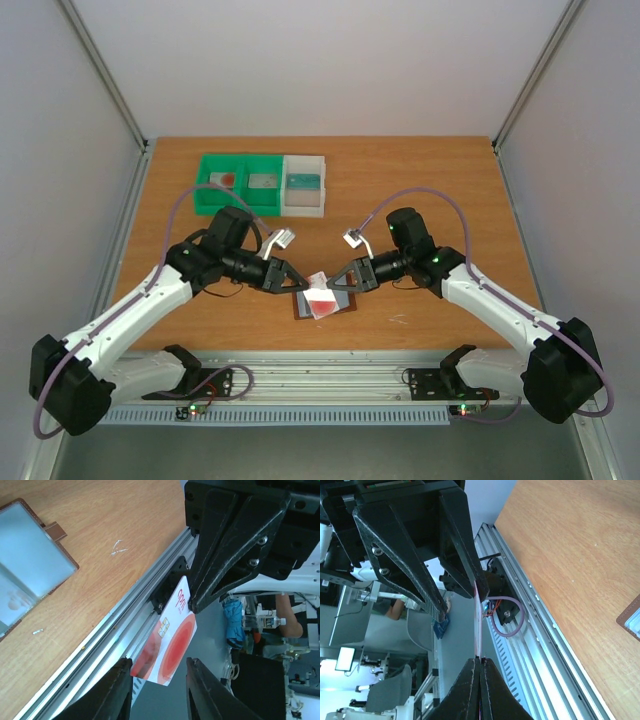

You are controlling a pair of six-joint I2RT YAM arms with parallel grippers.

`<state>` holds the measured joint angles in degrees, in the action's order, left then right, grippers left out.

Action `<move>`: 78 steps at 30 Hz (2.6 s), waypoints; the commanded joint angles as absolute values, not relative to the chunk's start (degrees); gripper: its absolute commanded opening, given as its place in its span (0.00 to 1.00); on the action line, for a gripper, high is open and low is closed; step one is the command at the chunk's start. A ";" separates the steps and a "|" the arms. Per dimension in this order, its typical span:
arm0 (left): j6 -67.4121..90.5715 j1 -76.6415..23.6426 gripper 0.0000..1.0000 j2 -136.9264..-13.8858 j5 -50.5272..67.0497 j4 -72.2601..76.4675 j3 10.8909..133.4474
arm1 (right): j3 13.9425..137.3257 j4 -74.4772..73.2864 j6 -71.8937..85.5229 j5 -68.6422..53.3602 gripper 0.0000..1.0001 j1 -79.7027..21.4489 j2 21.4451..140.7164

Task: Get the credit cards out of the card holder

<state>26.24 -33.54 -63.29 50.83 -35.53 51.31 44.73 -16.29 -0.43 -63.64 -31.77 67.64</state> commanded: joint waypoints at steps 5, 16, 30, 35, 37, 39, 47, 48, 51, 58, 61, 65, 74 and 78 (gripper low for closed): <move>28.77 -32.23 0.23 -63.43 55.10 -28.49 50.52 | 43.90 -13.79 -0.09 -65.08 0.01 -32.21 66.29; 31.09 -30.35 0.01 -63.41 58.18 -25.52 48.57 | 43.76 -13.80 -0.09 -64.29 0.01 -32.34 66.08; 32.48 -28.34 0.01 -61.91 50.22 -27.53 48.87 | 43.99 -12.99 6.54 -55.76 0.64 -32.34 64.13; 29.36 -27.22 0.00 -60.74 39.64 -34.57 52.84 | 44.89 -15.55 5.85 -51.86 0.98 -32.25 63.28; 28.87 -26.93 0.01 -60.44 34.54 -35.96 54.35 | 45.31 -16.64 5.36 -50.24 0.98 -32.18 62.92; 29.08 -26.41 0.01 -60.21 28.62 -36.38 55.54 | 45.54 -17.32 5.02 -48.72 0.99 -32.18 62.40; 29.37 -23.26 0.00 -62.74 12.61 -34.93 58.71 | 46.17 -19.14 4.37 -46.93 0.99 -32.17 62.72; 29.03 -22.83 0.00 -63.16 11.15 -34.12 58.90 | 46.27 -19.50 4.22 -46.86 0.98 -32.15 62.77; 27.82 -22.06 0.00 -64.27 4.13 -31.68 59.15 | 46.89 -20.47 3.45 -47.01 0.98 -32.16 63.13; 25.05 -16.33 0.00 -67.52 -4.40 -21.55 57.02 | 48.66 -23.10 1.50 -46.12 0.99 -32.16 63.17; 26.79 -13.21 0.00 -69.88 -5.52 -17.91 57.25 | 48.87 -23.28 1.53 -45.89 0.98 -32.12 63.36; 29.22 -11.21 0.00 -73.37 -10.08 -11.71 57.19 | 49.04 -23.24 2.00 -46.01 0.98 -32.17 63.83; 28.46 -6.53 0.00 -85.91 -10.27 -2.96 62.64 | 50.04 -25.39 1.85 -45.00 0.98 -32.16 63.39; 27.60 -5.32 0.00 -90.52 -10.26 0.29 64.62 | 50.11 -25.86 1.97 -44.27 0.98 -32.16 63.00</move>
<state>28.27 -6.61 -87.26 -9.37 -8.29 61.43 48.27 -24.51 2.68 -45.50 -31.99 63.57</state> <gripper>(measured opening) 0.015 0.985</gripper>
